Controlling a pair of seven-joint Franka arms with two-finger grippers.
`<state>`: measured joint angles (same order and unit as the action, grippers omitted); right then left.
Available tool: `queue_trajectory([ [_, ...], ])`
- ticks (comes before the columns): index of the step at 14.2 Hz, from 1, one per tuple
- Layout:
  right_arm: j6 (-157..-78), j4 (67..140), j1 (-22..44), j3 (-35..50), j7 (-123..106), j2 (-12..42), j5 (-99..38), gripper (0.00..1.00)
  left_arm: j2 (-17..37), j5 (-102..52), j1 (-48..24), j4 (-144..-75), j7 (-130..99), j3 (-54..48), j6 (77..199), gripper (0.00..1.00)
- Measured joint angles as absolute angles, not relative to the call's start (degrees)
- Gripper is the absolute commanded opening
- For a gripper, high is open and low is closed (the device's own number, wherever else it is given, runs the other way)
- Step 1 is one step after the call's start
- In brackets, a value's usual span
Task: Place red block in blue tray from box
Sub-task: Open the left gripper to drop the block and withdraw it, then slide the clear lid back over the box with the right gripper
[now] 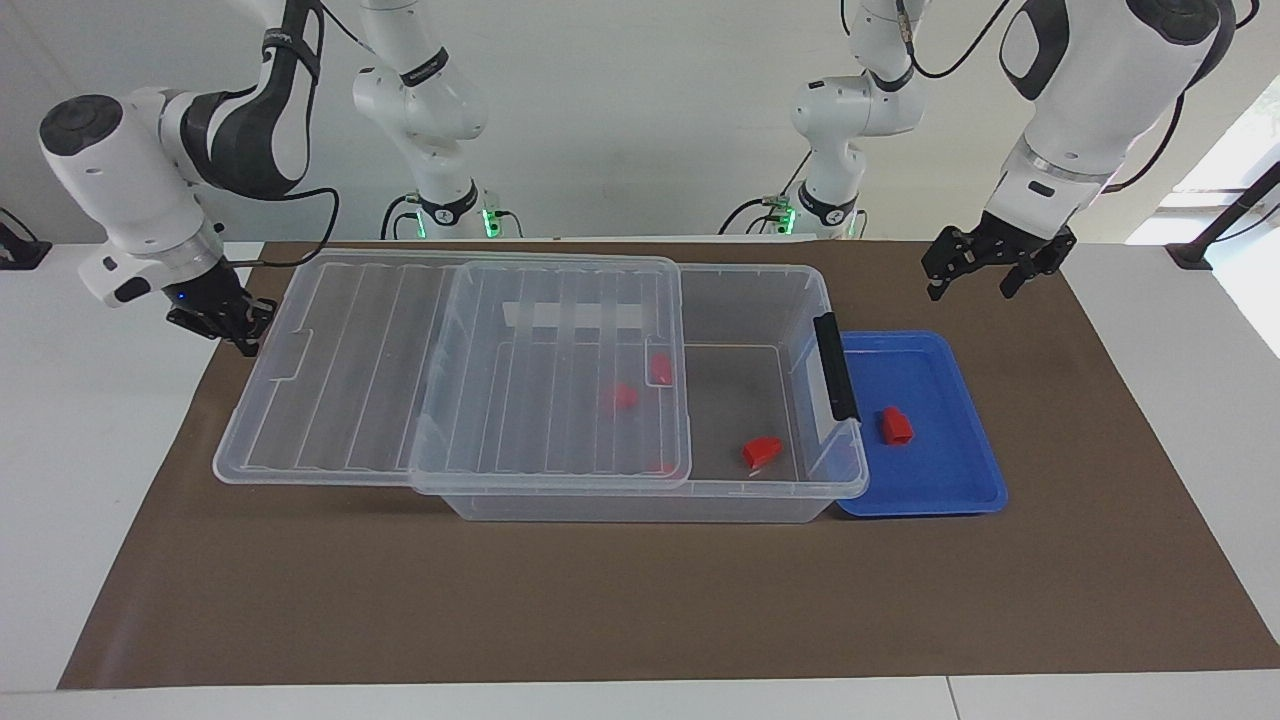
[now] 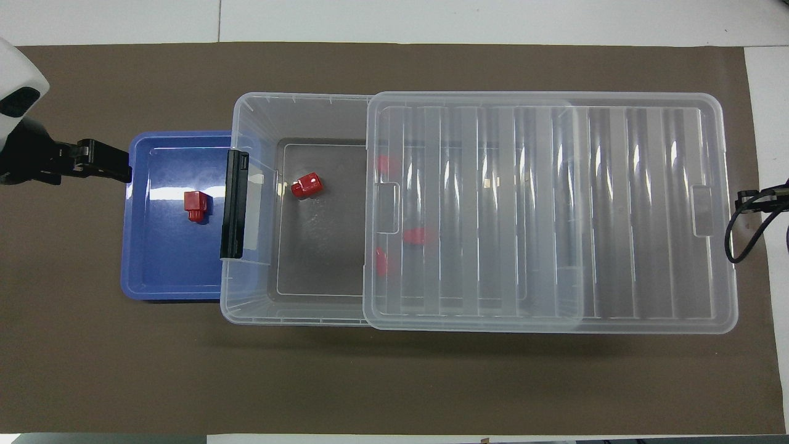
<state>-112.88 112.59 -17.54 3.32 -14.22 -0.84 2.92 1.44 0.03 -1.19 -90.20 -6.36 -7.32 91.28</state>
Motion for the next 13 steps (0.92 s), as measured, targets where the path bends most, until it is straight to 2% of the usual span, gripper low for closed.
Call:
queue_trajectory([
  [13, -114.8, 114.0, -12.9, 3.9, -10.2, -0.8, 2.9, 0.0, 0.5, -1.9, 0.0, -90.9, -3.3, -6.8, 91.8, 1.0],
])
